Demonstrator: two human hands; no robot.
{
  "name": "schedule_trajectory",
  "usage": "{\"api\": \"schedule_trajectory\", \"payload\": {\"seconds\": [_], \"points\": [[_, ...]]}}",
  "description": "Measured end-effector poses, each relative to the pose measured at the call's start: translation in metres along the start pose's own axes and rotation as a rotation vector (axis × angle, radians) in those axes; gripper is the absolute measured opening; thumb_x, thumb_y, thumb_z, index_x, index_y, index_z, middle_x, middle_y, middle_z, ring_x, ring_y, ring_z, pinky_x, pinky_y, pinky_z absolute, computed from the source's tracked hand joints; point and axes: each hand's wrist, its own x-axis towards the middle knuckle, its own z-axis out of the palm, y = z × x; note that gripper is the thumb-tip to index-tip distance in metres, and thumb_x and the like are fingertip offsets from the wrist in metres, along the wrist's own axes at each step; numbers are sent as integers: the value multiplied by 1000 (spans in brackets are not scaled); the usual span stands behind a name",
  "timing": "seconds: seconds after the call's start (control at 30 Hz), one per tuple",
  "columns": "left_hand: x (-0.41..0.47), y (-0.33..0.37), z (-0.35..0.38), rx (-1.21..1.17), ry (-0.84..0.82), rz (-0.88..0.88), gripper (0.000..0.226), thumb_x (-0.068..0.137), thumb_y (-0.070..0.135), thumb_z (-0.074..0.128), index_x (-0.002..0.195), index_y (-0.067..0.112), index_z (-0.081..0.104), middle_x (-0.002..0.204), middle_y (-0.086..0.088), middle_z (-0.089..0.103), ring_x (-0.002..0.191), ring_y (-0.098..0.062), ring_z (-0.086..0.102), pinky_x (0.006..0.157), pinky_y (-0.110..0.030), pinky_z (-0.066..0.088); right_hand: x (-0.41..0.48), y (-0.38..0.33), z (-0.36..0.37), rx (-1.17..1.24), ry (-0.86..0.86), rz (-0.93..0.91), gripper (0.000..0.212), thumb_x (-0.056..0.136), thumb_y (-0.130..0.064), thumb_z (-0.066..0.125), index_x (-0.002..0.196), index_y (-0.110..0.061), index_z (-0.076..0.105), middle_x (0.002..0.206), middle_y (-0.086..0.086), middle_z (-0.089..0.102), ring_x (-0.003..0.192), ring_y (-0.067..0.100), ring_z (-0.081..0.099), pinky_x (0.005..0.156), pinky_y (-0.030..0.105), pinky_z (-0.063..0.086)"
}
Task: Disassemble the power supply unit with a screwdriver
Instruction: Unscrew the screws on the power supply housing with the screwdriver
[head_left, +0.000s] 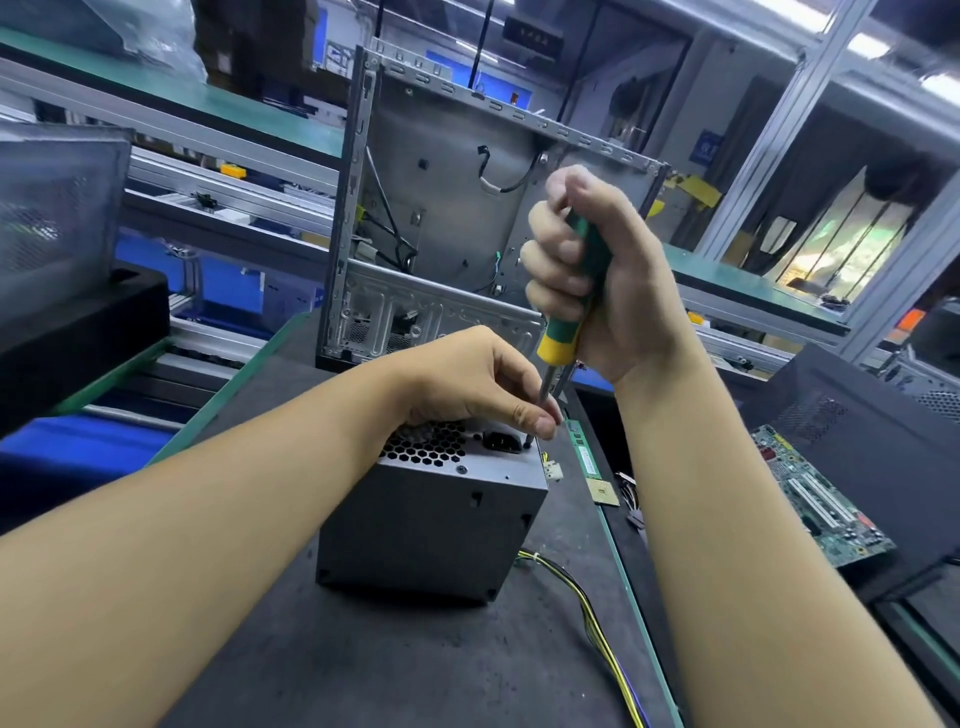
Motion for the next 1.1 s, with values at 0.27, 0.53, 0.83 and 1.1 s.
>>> {"api": "schedule_trajectory", "payload": {"seconds": [0.27, 0.53, 0.83, 1.1], "points": [[3, -5, 0, -19, 17, -31, 27, 72, 25, 87, 77, 2, 73, 91, -1, 79, 71, -10, 68, 65, -28, 58, -1, 2, 17, -524, 631, -82, 12, 91, -24, 61, 86, -16, 55, 74, 5, 60, 58, 16, 55, 49, 29, 51], [1, -3, -2, 3, 9, 42, 20, 77, 27, 85, 90, 13, 81, 93, -2, 79, 89, -16, 73, 83, -41, 61, -2, 1, -3, 11, -22, 13, 21, 100, -23, 41, 79, -19, 39, 59, -7, 38, 43, 7, 25, 38, 16, 21], [6, -6, -1, -28, 27, 24, 10, 68, 28, 85, 71, 22, 77, 92, -1, 79, 90, -14, 75, 84, -23, 56, -3, 7, 8, -383, 724, -167, 13, 91, -15, 62, 93, -15, 49, 79, 9, 59, 56, 17, 55, 50, 31, 52], [0, 1, 0, 4, 0, 47, 48, 69, 27, 86, 97, -10, 72, 83, 9, 78, 74, -5, 70, 69, -24, 54, 0, 3, 1, 35, -3, -25, 21, 102, -25, 45, 82, -20, 39, 61, -8, 42, 45, 8, 28, 39, 18, 23]]}}
